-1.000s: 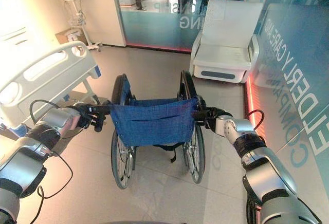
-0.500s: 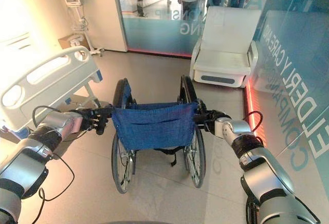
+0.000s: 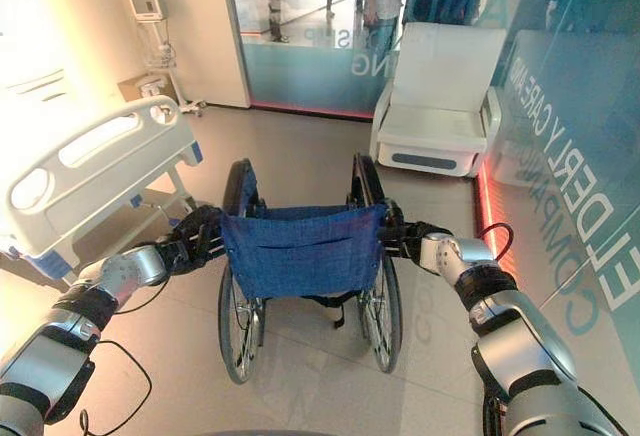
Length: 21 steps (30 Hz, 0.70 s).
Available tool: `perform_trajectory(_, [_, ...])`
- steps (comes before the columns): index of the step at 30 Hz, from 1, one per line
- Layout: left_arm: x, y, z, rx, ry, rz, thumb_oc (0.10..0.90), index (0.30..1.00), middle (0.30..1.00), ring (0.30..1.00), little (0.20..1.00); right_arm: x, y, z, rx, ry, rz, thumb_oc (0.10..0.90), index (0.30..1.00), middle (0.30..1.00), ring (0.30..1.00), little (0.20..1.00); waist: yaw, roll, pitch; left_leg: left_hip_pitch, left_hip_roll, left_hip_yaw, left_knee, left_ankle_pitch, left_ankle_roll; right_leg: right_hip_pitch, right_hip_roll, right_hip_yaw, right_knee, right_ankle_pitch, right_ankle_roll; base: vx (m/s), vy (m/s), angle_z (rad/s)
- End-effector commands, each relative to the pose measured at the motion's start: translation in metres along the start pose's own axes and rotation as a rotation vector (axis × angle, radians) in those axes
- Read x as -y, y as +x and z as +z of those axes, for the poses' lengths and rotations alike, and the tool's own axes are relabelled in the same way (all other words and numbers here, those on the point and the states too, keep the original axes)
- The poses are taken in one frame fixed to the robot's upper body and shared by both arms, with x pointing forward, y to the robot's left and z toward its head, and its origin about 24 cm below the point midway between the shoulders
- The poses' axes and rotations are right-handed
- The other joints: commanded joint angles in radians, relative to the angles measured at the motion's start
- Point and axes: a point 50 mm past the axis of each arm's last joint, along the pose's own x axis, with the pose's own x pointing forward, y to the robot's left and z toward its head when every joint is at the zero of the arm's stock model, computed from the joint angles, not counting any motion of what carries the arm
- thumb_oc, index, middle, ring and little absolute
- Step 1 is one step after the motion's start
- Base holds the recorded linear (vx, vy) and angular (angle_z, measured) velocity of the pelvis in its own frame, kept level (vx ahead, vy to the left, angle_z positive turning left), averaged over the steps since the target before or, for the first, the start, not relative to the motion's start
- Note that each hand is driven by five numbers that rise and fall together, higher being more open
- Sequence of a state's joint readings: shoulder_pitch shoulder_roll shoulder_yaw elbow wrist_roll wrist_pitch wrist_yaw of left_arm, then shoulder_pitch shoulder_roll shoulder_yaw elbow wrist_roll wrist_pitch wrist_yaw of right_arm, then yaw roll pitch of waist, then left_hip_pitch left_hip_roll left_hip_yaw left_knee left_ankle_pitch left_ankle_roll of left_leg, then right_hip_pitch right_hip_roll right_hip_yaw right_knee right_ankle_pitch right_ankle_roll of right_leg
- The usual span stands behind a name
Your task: Push the wheelchair next to the bed
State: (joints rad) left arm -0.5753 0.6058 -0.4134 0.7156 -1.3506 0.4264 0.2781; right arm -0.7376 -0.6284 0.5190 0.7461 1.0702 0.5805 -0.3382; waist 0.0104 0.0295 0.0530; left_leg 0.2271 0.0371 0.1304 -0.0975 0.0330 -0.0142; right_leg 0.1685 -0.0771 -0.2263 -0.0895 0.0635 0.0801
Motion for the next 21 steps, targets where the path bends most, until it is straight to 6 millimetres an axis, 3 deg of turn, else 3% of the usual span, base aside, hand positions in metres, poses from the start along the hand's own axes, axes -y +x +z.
perform_trajectory(1, [0.188, -0.039, -0.019, -0.169, -0.222, -0.794, 0.4, 0.3, 0.3, 0.3, 0.3, -0.156, -0.066, 0.058, 0.169, 0.21, 0.743, 0.4, 0.3, 0.3, 0.3, 0.3, 0.014, -0.039, -0.008, -0.024, -0.073, 0.012, 0.01, -0.049, 0.003, 0.031, -0.014, -0.037, 0.002, -0.023, 0.023, 0.0, 0.0, 0.0])
perform_trajectory(8, [0.179, -0.04, -0.014, -0.122, -0.239, -0.809, 0.4, 0.3, 0.3, 0.3, 0.3, -0.15, -0.068, 0.061, 0.164, 0.273, 0.787, 0.4, 0.3, 0.3, 0.3, 0.3, 0.021, -0.042, -0.014, -0.024, -0.075, 0.01, 0.01, -0.05, 0.005, 0.033, -0.015, -0.04, 0.002, -0.025, 0.024, 0.0, 0.0, 0.0])
perform_trajectory(16, [0.161, -0.046, 0.005, 0.087, 0.026, -0.763, 0.4, 0.3, 0.3, 0.3, 0.3, -0.146, -0.076, 0.056, 0.136, 0.426, 0.989, 0.4, 0.3, 0.3, 0.3, 0.3, 0.04, -0.039, -0.021, -0.021, -0.084, -0.011, 0.01, -0.049, 0.011, 0.037, -0.019, -0.044, 0.002, -0.03, 0.027, 0.04, 0.032, -0.01])
perform_trajectory(21, [0.146, -0.045, 0.016, 0.13, 0.163, -0.675, 0.4, 0.3, 0.3, 0.3, 0.3, -0.142, -0.078, 0.058, 0.134, 0.461, 0.996, 0.4, 0.3, 0.3, 0.3, 0.3, 0.052, -0.037, -0.025, -0.019, -0.094, -0.025, 0.01, -0.051, 0.018, 0.038, -0.022, -0.043, 0.002, -0.031, 0.03, 0.05, 0.062, 0.0])
